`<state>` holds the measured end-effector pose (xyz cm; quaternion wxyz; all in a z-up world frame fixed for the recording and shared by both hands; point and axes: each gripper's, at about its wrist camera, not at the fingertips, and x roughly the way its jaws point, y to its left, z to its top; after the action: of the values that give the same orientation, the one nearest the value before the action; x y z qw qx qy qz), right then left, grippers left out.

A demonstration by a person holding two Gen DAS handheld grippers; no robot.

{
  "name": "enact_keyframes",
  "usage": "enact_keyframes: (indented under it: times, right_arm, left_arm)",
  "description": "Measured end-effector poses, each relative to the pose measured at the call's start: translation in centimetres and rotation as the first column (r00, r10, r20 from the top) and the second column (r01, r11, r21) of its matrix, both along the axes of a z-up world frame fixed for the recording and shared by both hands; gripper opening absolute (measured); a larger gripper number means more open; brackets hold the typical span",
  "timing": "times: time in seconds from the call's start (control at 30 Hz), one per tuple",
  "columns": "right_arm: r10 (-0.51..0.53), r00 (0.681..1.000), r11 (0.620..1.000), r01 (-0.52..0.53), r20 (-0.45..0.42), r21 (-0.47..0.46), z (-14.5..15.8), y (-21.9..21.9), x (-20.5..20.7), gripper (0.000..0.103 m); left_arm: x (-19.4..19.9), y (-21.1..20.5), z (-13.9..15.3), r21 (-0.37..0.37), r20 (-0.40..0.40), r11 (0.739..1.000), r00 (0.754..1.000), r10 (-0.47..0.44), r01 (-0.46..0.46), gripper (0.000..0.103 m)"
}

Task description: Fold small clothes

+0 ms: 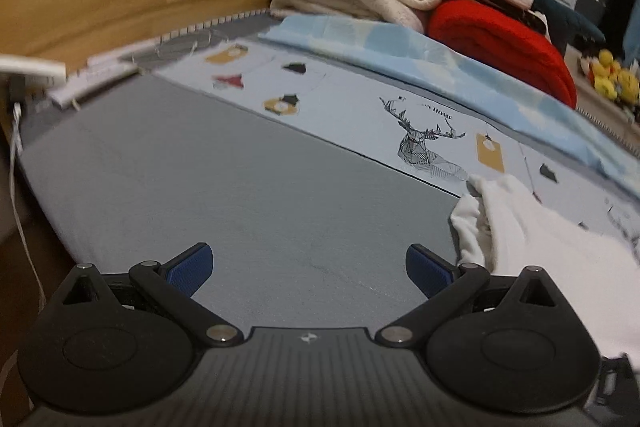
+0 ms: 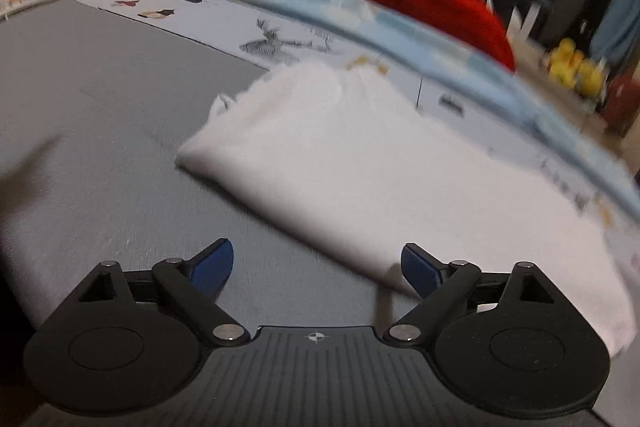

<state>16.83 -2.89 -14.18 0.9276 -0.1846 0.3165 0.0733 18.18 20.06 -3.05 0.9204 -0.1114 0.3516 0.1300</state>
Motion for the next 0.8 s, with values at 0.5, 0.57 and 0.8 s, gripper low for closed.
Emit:
enact_keyframes:
  times: [0.5, 0.57, 0.8]
  right_arm:
    - [0.092, 0.992, 0.976, -0.072, 0.088, -0.206, -1.7, 7.5, 5.0, 0.024]
    - [0.079, 0.993, 0.981, -0.061, 0.09, -0.187, -1.7, 7.2, 4.7, 0.017]
    - [0.089, 0.996, 0.995, -0.089, -0.016, -0.04, 0.6, 7.2, 4.7, 0.012]
  left_arm:
    - [-0.5, 2.3, 0.0, -0.167, 0.01, 0.986, 1.0, 0.015, -0.013, 0.103]
    - [-0.7, 2.7, 0.2, -0.18, 0.024, 0.983, 0.999, 0.034, -0.029, 0.103]
    - [-0.5, 3.2, 0.6, -0.179, 0.036, 0.98, 0.995, 0.098, -0.09, 0.103]
